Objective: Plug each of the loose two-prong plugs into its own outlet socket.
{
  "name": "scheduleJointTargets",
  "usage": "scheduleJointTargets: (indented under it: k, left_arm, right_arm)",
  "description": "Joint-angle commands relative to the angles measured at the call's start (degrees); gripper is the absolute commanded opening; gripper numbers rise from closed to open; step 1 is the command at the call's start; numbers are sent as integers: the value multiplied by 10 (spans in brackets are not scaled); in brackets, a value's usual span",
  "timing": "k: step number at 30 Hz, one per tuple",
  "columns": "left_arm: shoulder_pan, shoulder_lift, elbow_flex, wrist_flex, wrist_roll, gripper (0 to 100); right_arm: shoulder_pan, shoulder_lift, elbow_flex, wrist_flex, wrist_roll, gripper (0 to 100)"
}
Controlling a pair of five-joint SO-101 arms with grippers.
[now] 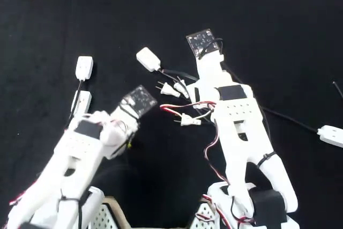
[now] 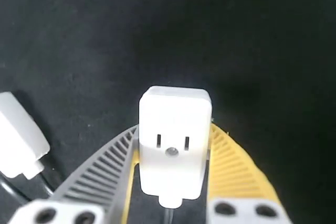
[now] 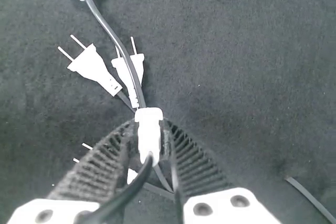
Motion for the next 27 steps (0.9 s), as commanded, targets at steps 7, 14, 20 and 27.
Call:
scheduleJointTargets:
  k: [7,14,20,27]
  left_arm:
    - [-2,-11,33,-91,-11,59]
    - [-12,52,9,-110,-9,133]
    - [-7,65,-4,-73,-11,284]
    - [-62,-24,-65,55,39,284]
  right_arm:
    - [9,0,-14,-9,5,12]
    - [9,0,-14,-9,5,12]
    - [9,0,-14,-9,5,12]
    - [9,0,-14,-9,5,12]
